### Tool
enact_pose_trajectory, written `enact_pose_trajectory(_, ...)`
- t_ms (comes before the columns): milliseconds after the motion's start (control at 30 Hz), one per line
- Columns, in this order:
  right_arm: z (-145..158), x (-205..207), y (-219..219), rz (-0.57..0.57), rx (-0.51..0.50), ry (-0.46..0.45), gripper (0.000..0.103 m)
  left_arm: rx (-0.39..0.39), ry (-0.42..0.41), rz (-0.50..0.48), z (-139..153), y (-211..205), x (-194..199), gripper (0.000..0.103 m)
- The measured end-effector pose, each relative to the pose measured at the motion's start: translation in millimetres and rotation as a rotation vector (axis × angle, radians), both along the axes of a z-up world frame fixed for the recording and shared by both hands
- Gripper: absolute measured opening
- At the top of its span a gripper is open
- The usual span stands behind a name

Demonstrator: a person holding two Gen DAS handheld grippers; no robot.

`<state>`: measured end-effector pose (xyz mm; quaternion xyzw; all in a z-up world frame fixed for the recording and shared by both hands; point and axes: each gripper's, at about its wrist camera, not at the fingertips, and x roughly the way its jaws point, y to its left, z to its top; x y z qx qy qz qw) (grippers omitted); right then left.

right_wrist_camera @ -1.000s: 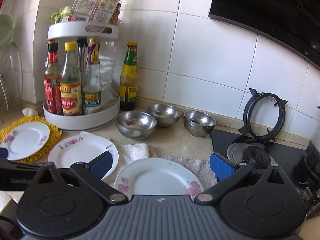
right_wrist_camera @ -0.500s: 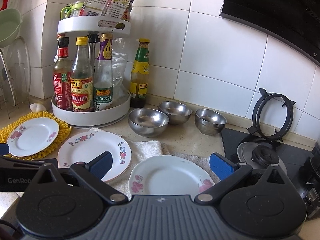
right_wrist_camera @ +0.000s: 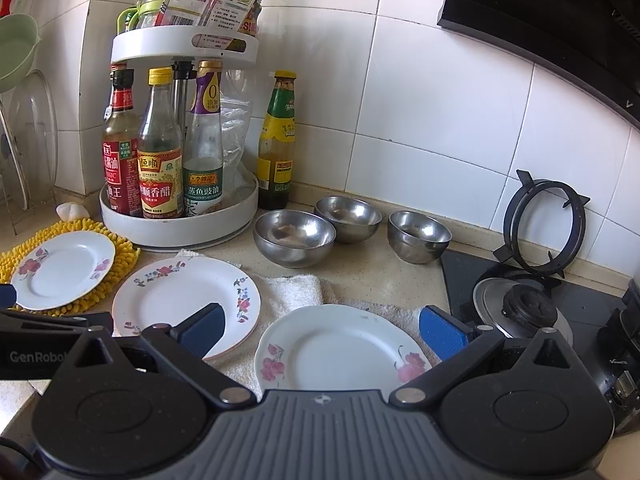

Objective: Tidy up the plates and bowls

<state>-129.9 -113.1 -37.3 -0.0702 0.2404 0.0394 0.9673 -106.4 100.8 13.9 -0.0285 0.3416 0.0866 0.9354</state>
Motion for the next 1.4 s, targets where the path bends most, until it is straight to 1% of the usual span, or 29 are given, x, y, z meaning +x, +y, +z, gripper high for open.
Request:
enact_pose_trajectory(467,-1,-3,4,-0.008,0.001,-0.002,0.103,-0.004,0.003,-0.004,-2,3,0,0.103)
enact_pose_trajectory(900,-7,0,1,-0.038,-0.016,0.032,0.103,-0.025,0.004,-0.021,-6,7,3,0.103)
enact_pose_trajectory(1000,-14,9,-11,-0.058,-0.007,0.08,0.103,-0.046,0.027,-0.03,-11,5,8,0.103)
enact_pose_trajectory(1100,-24,19,-30,-0.079,-0.02,0.11,0.103,-0.066,0.053,-0.056,-17,1,12,0.103)
enact_pose_trajectory(1200,-32,32,-57,-0.101,-0.014,0.147,0.103,-0.077,0.088,-0.112,-24,-8,19,0.103)
enact_pose_trajectory(1333,-40,49,-89,-0.127,-0.002,0.187,0.103,-0.115,0.118,-0.207,-33,-30,35,0.103)
enact_pose_trajectory(1367,-42,53,-94,-0.12,0.008,0.198,0.102,-0.114,0.127,-0.223,-36,-37,40,0.103)
enact_pose_trajectory(1400,-44,56,-99,-0.108,0.022,0.215,0.098,-0.108,0.133,-0.236,-38,-44,45,0.103)
